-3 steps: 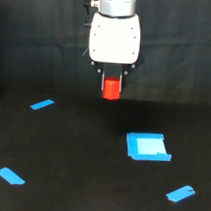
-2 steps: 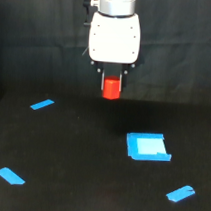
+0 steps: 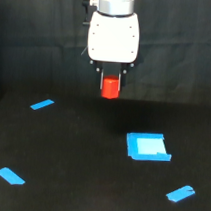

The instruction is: Pick up the red object from the table

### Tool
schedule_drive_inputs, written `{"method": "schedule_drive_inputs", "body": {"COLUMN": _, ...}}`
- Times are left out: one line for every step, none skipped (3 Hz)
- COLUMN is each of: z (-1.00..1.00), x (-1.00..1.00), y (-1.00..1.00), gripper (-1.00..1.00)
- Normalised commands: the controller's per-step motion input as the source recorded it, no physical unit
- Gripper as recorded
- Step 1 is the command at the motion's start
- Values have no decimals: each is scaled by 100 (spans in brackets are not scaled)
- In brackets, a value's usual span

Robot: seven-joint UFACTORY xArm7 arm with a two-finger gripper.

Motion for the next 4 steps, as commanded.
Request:
{"method": "schedule_drive_inputs", "body": {"z": -5, "x": 8, "y": 1, "gripper": -100}}
{"method": "schedule_drive_inputs", "body": {"z": 2, "x": 3, "y": 0, "gripper": -100}}
{"method": "schedule_drive_inputs", "body": {"z": 1, "x": 16, "y": -3, "gripper": -93}}
{"method": "schedule_drive_inputs", "body": {"z": 5, "x": -1, "y": 0, "gripper": -96}}
